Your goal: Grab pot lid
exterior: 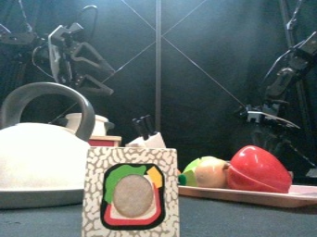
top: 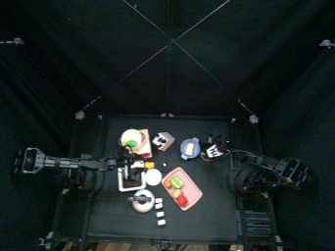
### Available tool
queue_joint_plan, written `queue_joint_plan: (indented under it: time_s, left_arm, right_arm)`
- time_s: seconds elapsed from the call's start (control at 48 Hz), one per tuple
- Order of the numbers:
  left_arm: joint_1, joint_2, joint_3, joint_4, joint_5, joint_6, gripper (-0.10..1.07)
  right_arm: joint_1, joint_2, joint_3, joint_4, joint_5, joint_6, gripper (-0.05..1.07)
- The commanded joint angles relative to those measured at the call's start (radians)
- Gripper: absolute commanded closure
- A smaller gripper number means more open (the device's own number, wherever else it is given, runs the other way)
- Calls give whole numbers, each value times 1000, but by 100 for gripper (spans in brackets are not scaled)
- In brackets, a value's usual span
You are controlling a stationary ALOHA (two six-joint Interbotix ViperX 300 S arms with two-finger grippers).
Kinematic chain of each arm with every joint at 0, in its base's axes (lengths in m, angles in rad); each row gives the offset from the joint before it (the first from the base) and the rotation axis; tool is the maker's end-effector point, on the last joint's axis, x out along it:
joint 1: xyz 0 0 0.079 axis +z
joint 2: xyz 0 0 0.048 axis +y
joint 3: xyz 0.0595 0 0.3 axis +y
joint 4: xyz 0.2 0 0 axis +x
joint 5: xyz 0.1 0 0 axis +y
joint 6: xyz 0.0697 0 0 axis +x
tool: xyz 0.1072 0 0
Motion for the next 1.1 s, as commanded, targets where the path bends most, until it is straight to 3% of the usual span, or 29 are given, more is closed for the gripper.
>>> queue_joint_plan:
  time_s: [0.0,0.312,0.958,1.083]
  left_arm:
    - [3,-5,-9,2,-5,2,4]
    - [3,-5,-9,2,-5,2,4]
    - [5,-6,-5,2,-2,2,4]
    - [5,-5,-5,2,0,2,4]
  right_arm:
    - [5,-17,-31,0,14,-2,41]
    - [46,-66,-78,3,109,0,41]
    - [61,-86,-67,18,126,0,41]
    - [94,-87,-71,46,138,0,41]
